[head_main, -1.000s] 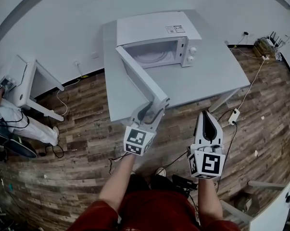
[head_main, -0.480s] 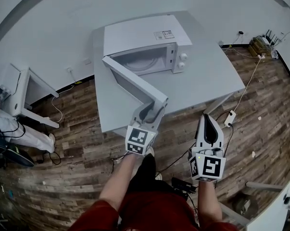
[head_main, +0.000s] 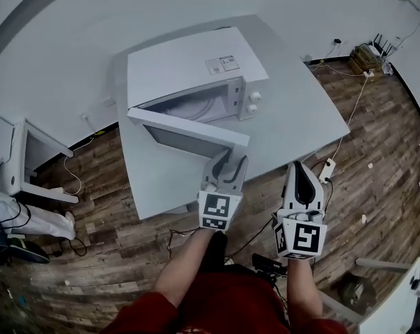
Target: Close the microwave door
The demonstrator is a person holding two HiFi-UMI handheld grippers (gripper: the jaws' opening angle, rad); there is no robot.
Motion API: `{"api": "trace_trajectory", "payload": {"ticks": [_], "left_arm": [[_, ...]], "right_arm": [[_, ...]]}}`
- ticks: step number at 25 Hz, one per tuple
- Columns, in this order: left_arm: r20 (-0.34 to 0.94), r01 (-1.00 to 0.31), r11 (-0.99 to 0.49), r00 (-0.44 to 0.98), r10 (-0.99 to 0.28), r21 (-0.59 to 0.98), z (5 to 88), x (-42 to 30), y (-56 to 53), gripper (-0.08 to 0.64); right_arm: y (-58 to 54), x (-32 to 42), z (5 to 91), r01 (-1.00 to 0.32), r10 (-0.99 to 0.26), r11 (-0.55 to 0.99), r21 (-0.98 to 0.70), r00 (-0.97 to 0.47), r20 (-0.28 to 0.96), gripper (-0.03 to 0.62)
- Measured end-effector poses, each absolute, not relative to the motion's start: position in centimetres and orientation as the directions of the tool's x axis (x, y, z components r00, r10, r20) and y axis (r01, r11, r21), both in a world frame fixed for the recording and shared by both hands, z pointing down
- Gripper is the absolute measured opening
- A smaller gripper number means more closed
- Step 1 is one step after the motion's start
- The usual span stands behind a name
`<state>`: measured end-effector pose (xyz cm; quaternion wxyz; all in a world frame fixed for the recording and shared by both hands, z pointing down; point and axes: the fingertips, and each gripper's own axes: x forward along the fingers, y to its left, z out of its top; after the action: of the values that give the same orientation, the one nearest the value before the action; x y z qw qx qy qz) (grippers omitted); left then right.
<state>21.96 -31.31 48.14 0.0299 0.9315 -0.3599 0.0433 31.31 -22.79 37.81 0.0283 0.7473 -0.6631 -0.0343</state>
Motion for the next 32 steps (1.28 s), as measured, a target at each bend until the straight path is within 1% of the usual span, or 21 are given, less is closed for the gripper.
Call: {"api": "trace_trajectory", "payload": {"ticks": [4,6,11,12,14,15,22,26,32], "left_arm": [[0.097,-0.690,-0.723,0.721,-0.686,0.017,48.0,23.9,-34.3,0.173],[0.097,-0.698,-0.716,0.713,-0.694,0.008,47.9,24.9,-35.8,0.150],[0.099,-0.715,-0.699,0.695,-0.712,0.002,48.0,26.2,-38.9,0.147],[0.099,-0.726,-0.687,0.684,-0.723,0.001,47.9,26.2,-39.6,0.140],[0.100,-0.758,-0.652,0.648,-0.755,-0.004,47.9,26.2,-41.0,0.092],[0.105,-0.775,-0.632,0.628,-0.771,-0.008,48.0,26.2,-41.7,0.080],[0.145,-0.867,-0.496,0.485,-0.862,-0.051,49.0,26.1,-45.6,0.069],[0.117,-0.885,-0.458,0.448,-0.887,-0.081,48.9,26.2,-46.5,0.054],[0.092,-0.907,-0.414,0.407,-0.909,-0.074,49.0,26.4,-46.5,0.041]], "right_arm": [[-25.7,33.1,37.5,-0.982,-0.987,-0.158,0.099,0.158,-0.009,0.028],[-27.0,33.9,37.5,-0.980,-0.985,-0.171,0.102,0.171,-0.007,0.028],[-29.7,35.6,37.8,-0.980,-0.985,-0.172,0.099,0.172,0.000,0.028],[-30.2,36.0,37.7,-0.982,-0.986,-0.164,0.099,0.164,-0.003,0.028],[-31.5,36.9,37.6,-0.985,-0.990,-0.141,0.095,0.141,-0.012,0.028],[-32.2,37.5,37.5,-0.988,-0.992,-0.127,0.091,0.125,-0.017,0.028],[-37.4,41.1,38.6,-0.998,-1.000,0.018,0.062,-0.018,0.008,0.028],[-39.8,42.1,38.9,-0.995,-0.997,0.079,0.060,-0.079,0.011,0.028],[-41.8,42.3,39.9,-0.991,-0.992,0.128,0.049,-0.127,0.020,0.028]]}}
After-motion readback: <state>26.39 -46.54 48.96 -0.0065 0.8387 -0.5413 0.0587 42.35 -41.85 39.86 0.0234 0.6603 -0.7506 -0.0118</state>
